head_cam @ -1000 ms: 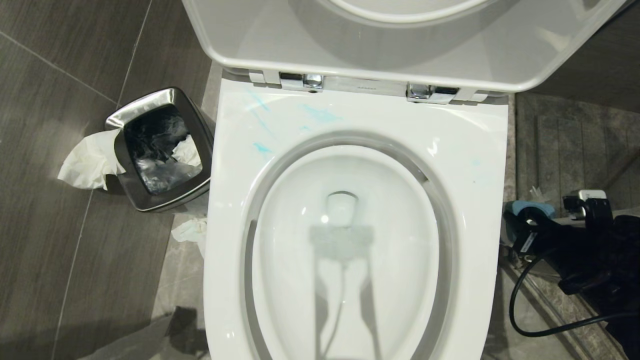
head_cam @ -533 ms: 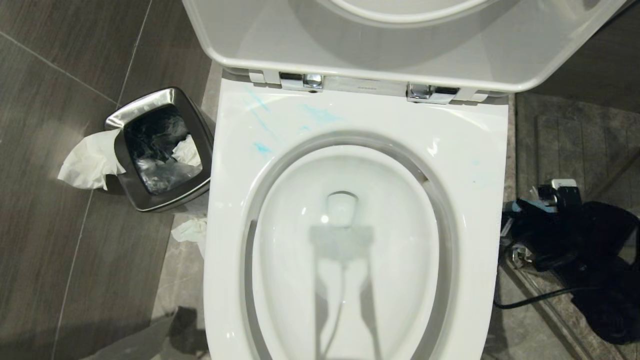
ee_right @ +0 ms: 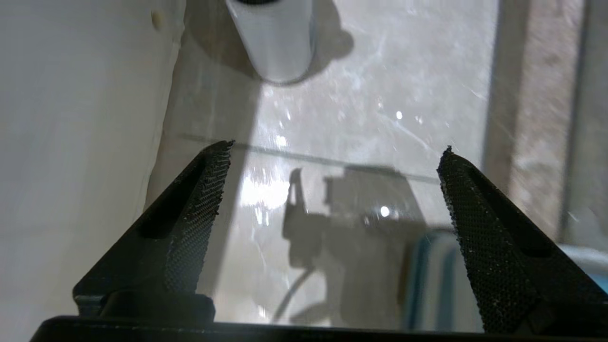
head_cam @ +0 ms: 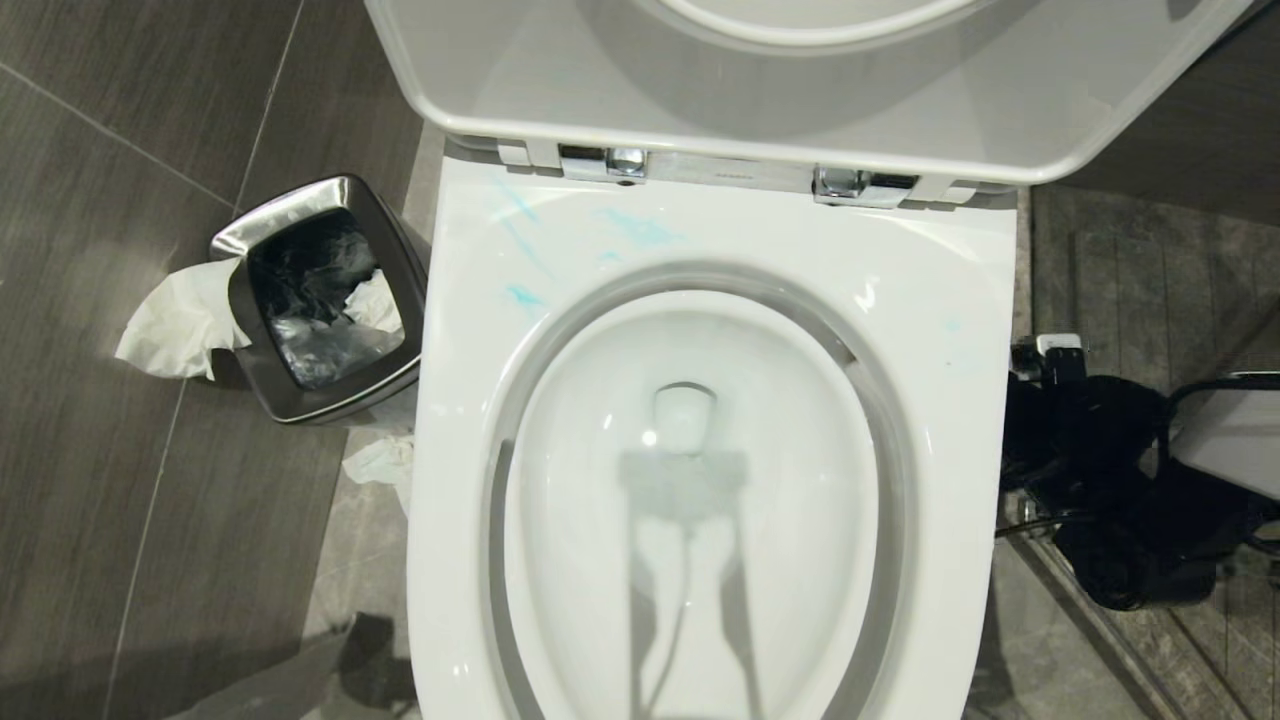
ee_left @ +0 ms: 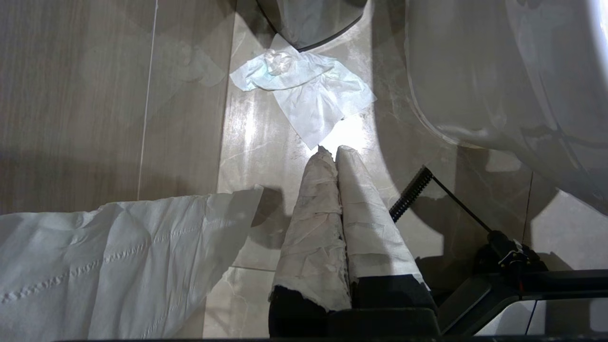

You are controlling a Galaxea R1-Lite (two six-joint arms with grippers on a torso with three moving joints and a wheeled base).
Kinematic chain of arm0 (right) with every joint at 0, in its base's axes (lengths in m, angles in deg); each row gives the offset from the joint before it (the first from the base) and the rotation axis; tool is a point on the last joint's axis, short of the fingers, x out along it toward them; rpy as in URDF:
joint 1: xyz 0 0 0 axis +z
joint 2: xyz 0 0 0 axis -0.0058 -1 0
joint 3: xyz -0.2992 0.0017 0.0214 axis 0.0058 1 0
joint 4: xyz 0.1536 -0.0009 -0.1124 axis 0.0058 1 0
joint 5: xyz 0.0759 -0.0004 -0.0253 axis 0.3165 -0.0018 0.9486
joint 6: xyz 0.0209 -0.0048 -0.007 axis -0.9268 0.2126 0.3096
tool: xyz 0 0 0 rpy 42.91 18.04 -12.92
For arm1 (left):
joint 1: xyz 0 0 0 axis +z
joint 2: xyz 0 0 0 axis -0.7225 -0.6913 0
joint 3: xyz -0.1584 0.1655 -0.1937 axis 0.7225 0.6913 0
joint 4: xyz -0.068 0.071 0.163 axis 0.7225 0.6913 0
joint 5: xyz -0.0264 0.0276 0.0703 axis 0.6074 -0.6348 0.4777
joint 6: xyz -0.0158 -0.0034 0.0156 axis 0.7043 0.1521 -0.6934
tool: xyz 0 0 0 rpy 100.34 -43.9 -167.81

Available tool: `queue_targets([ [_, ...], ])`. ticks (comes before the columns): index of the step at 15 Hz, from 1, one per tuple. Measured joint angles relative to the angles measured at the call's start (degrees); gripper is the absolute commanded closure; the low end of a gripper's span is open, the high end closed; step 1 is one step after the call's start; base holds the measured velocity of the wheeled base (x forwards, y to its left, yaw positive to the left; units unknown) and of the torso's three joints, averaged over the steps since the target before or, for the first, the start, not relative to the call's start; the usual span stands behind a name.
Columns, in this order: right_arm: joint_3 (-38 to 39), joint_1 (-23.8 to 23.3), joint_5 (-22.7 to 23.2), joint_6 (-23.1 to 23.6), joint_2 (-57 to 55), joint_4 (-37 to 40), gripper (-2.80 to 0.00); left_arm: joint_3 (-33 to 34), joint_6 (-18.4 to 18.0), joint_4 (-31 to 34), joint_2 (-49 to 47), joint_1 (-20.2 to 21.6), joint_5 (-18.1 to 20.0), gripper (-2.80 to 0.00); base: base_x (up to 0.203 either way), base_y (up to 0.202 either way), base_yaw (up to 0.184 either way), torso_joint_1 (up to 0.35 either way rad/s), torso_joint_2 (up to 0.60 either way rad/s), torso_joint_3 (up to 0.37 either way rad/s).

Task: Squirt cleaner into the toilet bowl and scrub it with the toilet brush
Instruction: Pour in the cleaning agent

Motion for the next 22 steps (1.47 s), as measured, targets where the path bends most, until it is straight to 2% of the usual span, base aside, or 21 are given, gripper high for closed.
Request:
queue_targets([
  [2,-3.8,0.6,0.2,0.0,-2.4,0.0,-2.8,0.0,0.0,0.0,0.0,0.0,0.0,0.0,0.0,0.0,0.0,0.0,0.0,0.0],
  [6,-6.5,2.6,1.9,0.5,-5.5,0.0,-2.8,0.0,0.0,0.0,0.0,0.0,0.0,0.0,0.0,0.0,0.0,0.0,0.0,0.0],
  [17,-20.2,3.1,1.9,11.0,-12.0,0.0,-2.8,0.0,0.0,0.0,0.0,0.0,0.0,0.0,0.0,0.0,0.0,0.0,0.0,0.0],
  [22,-27.1,3.1,2.0,11.8,-14.2,0.0,-2.8,0.0,0.0,0.0,0.0,0.0,0.0,0.0,0.0,0.0,0.0,0.0,0.0,0.0],
])
